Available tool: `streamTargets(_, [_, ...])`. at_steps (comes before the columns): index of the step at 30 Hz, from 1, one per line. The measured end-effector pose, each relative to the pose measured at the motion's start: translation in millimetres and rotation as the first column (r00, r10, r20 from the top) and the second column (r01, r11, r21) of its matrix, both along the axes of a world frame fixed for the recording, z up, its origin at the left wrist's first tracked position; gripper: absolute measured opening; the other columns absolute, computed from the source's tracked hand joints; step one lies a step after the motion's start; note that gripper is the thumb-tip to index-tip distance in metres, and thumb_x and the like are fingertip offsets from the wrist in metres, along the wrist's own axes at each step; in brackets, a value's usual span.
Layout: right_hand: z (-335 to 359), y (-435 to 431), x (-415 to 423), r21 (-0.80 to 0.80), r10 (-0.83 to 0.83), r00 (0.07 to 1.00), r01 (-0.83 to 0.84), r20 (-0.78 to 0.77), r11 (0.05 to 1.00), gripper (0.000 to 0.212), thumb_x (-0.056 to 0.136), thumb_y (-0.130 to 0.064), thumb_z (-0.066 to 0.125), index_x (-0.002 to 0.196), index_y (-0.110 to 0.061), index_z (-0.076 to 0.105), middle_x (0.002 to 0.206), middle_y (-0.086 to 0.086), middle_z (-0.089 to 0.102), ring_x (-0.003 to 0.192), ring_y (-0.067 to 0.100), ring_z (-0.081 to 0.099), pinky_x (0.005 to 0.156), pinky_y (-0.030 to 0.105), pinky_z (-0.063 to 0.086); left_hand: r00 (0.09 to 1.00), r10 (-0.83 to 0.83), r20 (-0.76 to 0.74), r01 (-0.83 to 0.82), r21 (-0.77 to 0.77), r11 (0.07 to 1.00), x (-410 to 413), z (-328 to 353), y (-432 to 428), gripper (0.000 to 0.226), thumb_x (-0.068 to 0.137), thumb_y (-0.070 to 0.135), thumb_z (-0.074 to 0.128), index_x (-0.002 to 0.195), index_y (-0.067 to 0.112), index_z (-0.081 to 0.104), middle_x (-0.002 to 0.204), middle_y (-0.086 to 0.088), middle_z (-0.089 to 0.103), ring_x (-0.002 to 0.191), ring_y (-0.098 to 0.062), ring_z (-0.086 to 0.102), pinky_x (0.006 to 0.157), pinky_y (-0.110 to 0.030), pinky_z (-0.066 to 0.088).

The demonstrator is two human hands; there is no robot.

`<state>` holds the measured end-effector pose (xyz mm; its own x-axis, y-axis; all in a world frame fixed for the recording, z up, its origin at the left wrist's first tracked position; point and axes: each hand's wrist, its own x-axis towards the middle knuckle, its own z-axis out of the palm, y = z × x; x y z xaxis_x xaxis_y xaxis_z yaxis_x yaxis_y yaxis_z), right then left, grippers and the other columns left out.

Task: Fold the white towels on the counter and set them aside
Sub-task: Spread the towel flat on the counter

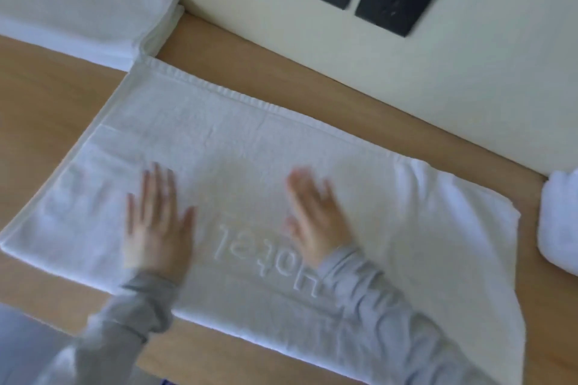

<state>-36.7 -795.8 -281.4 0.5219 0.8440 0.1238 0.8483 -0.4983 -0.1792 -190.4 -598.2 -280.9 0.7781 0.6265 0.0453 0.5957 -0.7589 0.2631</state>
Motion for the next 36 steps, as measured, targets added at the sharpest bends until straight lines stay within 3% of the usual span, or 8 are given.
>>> streamTargets(5, [-11.1,-49.6,-12.3,-0.117,0.283,0.957,-0.289,-0.065,0.950,0.054,0.094,-0.038,0.037,0.140,-0.010,0.040,0.148,0.006,0.038,0.141,0.023,0.028,0.112,0.051,0.026,0.993,-0.093,-0.076,0.087,-0.083,0.993,25.7,-9.4,-79.2,0.075,0.094,0.053,0.006,0.146,0.003,0.025,0.154,-0.013,0.022,0.142,-0.027,0.020,0.116,-0.049,0.013])
streamTargets(11, [-9.0,-190.7,138.2,-0.285,-0.449,0.894,0.428,-0.009,0.858,0.068,0.095,-0.040,0.005,0.142,0.001,0.031,0.151,0.018,0.027,0.142,0.032,0.023,0.115,0.049,0.018,0.990,-0.083,-0.116,0.082,-0.018,0.997,24.6,-19.2,-76.6,0.067,0.092,0.047,0.021,0.150,0.012,0.017,0.157,-0.006,0.016,0.144,-0.019,0.014,0.118,-0.044,0.008])
streamTargets(16, [-7.7,-196.1,146.3,-0.252,-0.659,0.752,0.642,0.023,0.724,0.072,0.089,-0.043,0.009,0.146,-0.001,0.020,0.156,0.014,0.016,0.146,0.025,0.008,0.118,0.045,0.001,0.986,-0.069,-0.151,0.071,0.008,0.997,25.4,-20.5,-77.3,0.068,0.092,0.048,0.018,0.150,0.013,0.013,0.158,-0.005,0.012,0.145,-0.019,0.011,0.117,-0.040,0.000])
streamTargets(20, [0.0,-133.8,49.7,-0.054,-0.478,0.875,0.475,-0.079,0.878,0.061,0.091,-0.026,0.037,0.143,0.002,0.025,0.152,0.019,0.021,0.143,0.035,0.015,0.115,0.053,0.011,0.986,-0.062,-0.152,0.061,-0.015,0.998,27.1,-16.9,-79.3,0.068,0.091,0.048,0.017,0.151,0.015,0.010,0.158,-0.004,0.009,0.145,-0.019,0.008,0.117,-0.038,-0.003])
streamTargets(24, [-10.3,-122.2,-54.8,-0.180,-0.099,0.993,0.086,-0.067,0.980,0.058,0.097,-0.040,0.025,0.146,-0.008,0.025,0.156,0.006,0.019,0.145,0.023,0.012,0.114,0.050,0.015,0.989,-0.065,-0.132,0.062,-0.027,0.998,26.8,-14.4,-79.5,0.069,0.091,0.050,0.015,0.150,0.015,0.010,0.158,-0.004,0.007,0.146,-0.017,0.006,0.118,-0.040,-0.001])
streamTargets(26, [-9.9,-160.1,-55.0,-0.234,-0.196,0.979,0.179,-0.051,0.956,0.058,0.097,-0.041,0.025,0.146,-0.011,0.025,0.156,0.003,0.019,0.144,0.022,0.018,0.113,0.048,0.015,0.989,-0.068,-0.129,0.064,-0.033,0.997,27.0,-14.0,-79.7,0.070,0.090,0.051,0.014,0.150,0.014,0.012,0.158,-0.004,0.008,0.146,-0.018,0.006,0.118,-0.041,-0.001])
streamTargets(31, [5.6,-282.6,-33.1,-0.268,-0.743,0.658,0.698,-0.125,0.664,0.067,0.089,-0.042,0.019,0.143,-0.003,0.028,0.152,0.010,0.022,0.142,0.030,0.022,0.116,0.049,0.017,0.990,-0.085,-0.109,0.080,-0.050,0.996,25.3,-13.7,-80.7,0.072,0.089,0.051,0.013,0.150,0.013,0.014,0.159,-0.005,0.006,0.146,-0.018,0.003,0.117,-0.040,-0.004])
streamTargets(36, [14.4,-302.4,-23.2,-0.130,-0.810,0.473,0.831,-0.347,0.541,0.055,0.098,-0.023,0.041,0.146,-0.004,0.020,0.153,0.014,0.024,0.142,0.029,0.022,0.117,0.040,0.015,0.980,-0.200,-0.008,0.199,-0.096,0.975,39.1,1.0,-109.5,0.069,0.092,0.043,0.018,0.145,0.001,0.026,0.154,-0.017,0.020,0.143,-0.032,0.015,0.116,-0.053,0.009])
